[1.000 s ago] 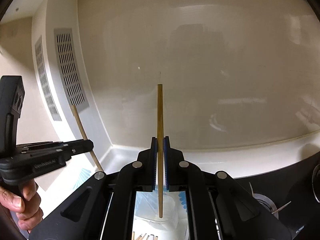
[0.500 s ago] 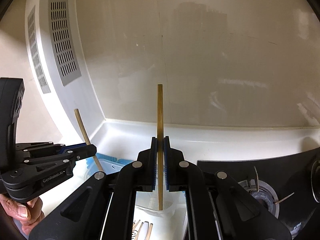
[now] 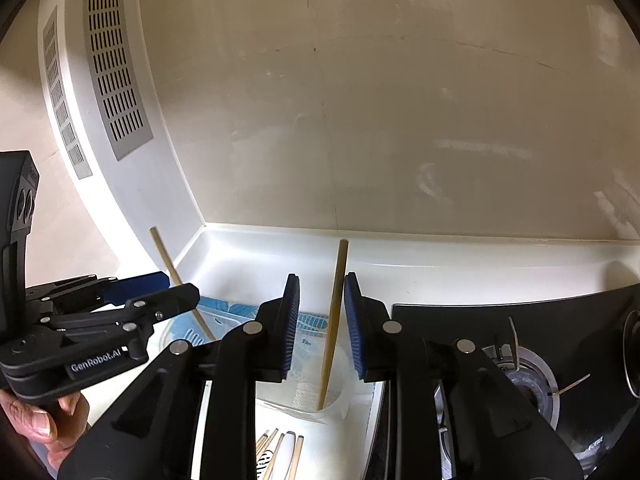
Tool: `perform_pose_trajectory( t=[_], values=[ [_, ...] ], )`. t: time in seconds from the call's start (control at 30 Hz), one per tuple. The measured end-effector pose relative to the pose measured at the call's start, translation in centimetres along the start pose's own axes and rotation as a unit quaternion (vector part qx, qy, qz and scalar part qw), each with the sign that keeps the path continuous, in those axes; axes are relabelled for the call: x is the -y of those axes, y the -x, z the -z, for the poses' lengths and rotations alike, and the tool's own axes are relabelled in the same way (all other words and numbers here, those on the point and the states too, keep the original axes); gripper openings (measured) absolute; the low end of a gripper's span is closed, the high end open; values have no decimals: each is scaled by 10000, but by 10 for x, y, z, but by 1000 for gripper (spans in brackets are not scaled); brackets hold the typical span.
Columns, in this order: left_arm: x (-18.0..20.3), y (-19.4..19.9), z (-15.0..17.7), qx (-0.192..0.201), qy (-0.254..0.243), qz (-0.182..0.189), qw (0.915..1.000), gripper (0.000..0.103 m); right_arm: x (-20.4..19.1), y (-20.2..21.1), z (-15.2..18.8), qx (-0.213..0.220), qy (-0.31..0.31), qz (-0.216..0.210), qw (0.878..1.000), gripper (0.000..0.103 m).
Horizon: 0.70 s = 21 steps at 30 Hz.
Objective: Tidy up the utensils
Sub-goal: 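Open the left tool to drop its chopstick into the holder while the right tool opens too, then move the left tool back to the chopstick pile while the right tool returns too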
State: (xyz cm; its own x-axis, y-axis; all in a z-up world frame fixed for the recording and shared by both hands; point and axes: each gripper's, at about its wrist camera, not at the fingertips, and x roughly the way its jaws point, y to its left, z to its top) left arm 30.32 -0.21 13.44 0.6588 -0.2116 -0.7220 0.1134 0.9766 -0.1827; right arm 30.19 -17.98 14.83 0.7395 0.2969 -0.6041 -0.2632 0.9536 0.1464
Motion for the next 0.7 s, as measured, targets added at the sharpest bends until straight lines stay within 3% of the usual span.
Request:
perform_pose_trajectory(
  t=[0.23,0.37,0.57,0.7],
  values=[
    [-3,38,4,424,42,-221,9988,40,14,38,-7,346,-162,105,9992,25],
    [-4,66,22,632,22,-177,9978,40,23,67,-8,608,-267,142,9977,25],
    [-9,69,68,566,-14,35,9984,14,21,92,4,695,-263,31,9972,18],
    [-17,43,101,289,-92,48,9995,11,19,92,29,542,-167,-47,9984,5]
  ],
)
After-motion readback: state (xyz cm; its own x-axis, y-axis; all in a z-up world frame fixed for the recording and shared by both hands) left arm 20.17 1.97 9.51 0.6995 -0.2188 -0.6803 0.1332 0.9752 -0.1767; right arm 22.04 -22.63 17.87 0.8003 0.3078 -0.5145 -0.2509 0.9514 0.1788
